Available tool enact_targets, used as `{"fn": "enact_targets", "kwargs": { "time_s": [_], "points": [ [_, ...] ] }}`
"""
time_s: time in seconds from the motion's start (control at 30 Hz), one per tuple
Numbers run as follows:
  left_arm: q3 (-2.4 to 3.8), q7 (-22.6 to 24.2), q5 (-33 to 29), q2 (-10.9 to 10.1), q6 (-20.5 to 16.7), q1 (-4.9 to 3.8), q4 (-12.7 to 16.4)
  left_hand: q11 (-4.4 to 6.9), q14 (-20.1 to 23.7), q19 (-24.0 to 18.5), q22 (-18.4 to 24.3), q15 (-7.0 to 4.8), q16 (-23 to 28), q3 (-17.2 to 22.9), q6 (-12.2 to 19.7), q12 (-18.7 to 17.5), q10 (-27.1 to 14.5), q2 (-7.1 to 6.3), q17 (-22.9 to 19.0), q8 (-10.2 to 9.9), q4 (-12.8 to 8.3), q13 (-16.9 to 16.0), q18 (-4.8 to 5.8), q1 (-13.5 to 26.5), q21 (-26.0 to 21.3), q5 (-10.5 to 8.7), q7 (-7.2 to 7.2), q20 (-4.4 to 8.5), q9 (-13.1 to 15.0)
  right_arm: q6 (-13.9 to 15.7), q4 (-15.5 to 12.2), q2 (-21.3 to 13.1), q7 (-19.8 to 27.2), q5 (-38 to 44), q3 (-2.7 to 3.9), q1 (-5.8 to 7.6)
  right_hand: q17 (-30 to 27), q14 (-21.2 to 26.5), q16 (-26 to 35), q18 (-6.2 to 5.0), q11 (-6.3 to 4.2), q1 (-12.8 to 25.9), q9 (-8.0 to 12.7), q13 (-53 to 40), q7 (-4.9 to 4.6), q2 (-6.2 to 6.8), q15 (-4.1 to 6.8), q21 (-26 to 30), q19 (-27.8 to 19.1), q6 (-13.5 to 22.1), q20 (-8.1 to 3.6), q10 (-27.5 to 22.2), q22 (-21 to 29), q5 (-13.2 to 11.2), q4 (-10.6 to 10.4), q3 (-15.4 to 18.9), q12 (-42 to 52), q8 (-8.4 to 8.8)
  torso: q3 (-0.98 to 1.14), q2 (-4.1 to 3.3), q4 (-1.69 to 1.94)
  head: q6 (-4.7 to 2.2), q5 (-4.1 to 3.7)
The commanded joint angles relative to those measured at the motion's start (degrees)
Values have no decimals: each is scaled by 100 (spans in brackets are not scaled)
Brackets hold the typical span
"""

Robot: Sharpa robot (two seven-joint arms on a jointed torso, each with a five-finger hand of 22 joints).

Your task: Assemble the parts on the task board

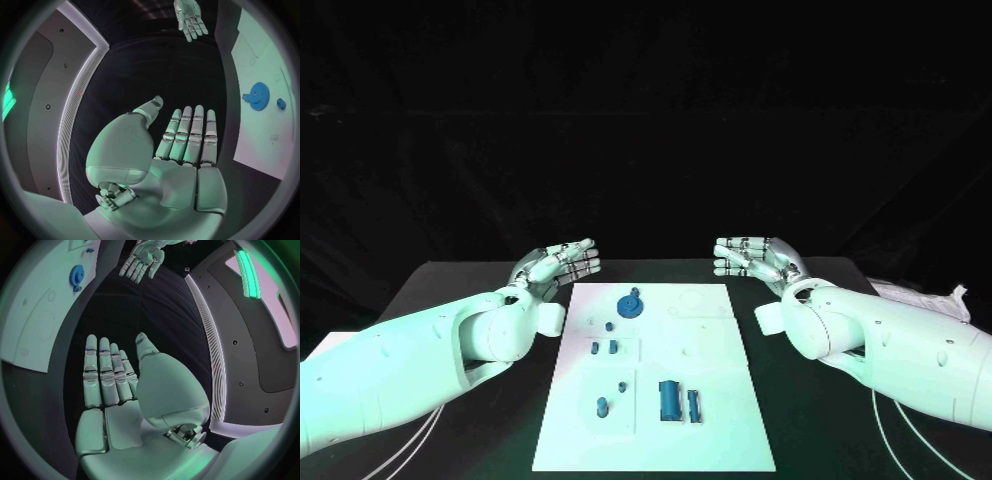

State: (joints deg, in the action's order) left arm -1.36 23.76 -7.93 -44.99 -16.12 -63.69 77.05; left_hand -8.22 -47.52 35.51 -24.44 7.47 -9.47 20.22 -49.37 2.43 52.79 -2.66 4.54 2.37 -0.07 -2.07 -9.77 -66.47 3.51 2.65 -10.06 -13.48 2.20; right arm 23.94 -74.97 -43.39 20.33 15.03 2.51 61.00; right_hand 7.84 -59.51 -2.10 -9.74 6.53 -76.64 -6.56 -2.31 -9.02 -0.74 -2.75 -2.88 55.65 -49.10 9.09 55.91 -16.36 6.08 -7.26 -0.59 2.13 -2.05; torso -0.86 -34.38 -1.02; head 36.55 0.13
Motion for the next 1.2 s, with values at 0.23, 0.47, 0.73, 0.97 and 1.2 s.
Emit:
{"fn": "enact_targets", "kwargs": {
  "time_s": [0.23, 0.47, 0.73, 0.97, 1.2],
  "points": [
    [39, 174, 225, 11, -790, 102, 372, 383, 2219, -1658, 1141, -747, 439, -943, 2306, -243, -2463, 266, -454, -237, 7, 207, 418, 3103, -351, -265, 471, 634, -220, 807, -593, -47, 374, -591, -97, -34, -366, 2785, 210, 449, -653, 3583, 656, 231, 422, 74, 275, 288, -2604, 2298, -425, -2614, 766, -608, 726, 59, -213, 205, 78, 288, 92, -195, -12],
    [97, 428, 562, 22, -1982, 251, 917, 822, 2871, -2147, 1476, -747, 947, -1220, 2984, -243, -3188, 266, -454, -237, 7, 207, 539, 4016, -351, -265, 1006, 815, -220, 1726, -1280, -110, 808, -1283, -214, -72, -784, 3596, 210, 512, -653, 4627, 656, 231, 902, 74, 275, 288, -3362, 2968, -909, -3377, 988, -608, 726, 59, -213, 205, 86, 320, 102, -217, -13],
    [133, 589, 774, 29, -2734, 345, 1260, 822, 3393, -2533, 1745, -747, 947, -1442, 3527, -243, -3770, 266, -454, -237, 7, 207, 977, 4745, -351, -265, 1006, 1348, -220, 2018, -1498, -130, 946, -1503, -251, -84, -784, 4253, 210, 974, -653, 5472, 656, 231, 902, 74, 275, 288, -3976, 3509, -909, -3995, 1170, -608, 726, 59, -213, 205, 86, 320, 102, -217, -13],
    [136, 603, 793, 30, -2800, 353, 1290, 822, 3743, -2795, 1926, -747, 947, -1587, 3890, -243, -4159, 266, -454, -237, 7, 207, 977, 5235, -351, -265, 1006, 1348, -220, 2018, -1498, -130, 946, -1503, -251, -84, -784, 4695, 210, 974, -653, 6043, 656, 231, 902, 74, 275, 288, -4391, 3875, -909, -4410, 1636, -608, 726, 59, -213, 205, 86, 320, 102, -217, -13],
    [136, 603, 793, 30, -2800, 353, 1290, 822, 4001, -2978, 2444, -747, 947, -2022, 4160, -243, -4444, 266, -454, -237, 7, 207, 977, 5594, -351, -265, 1006, 1348, -220, 2018, -1498, -130, 946, -1503, -251, -84, -784, 5016, 210, 974, -653, 6453, 656, 231, 902, 74, 275, 288, -4684, 4137, -909, -4711, 1636, -608, 726, 59, -213, 205, 86, 320, 102, -217, -13]
  ]
}}
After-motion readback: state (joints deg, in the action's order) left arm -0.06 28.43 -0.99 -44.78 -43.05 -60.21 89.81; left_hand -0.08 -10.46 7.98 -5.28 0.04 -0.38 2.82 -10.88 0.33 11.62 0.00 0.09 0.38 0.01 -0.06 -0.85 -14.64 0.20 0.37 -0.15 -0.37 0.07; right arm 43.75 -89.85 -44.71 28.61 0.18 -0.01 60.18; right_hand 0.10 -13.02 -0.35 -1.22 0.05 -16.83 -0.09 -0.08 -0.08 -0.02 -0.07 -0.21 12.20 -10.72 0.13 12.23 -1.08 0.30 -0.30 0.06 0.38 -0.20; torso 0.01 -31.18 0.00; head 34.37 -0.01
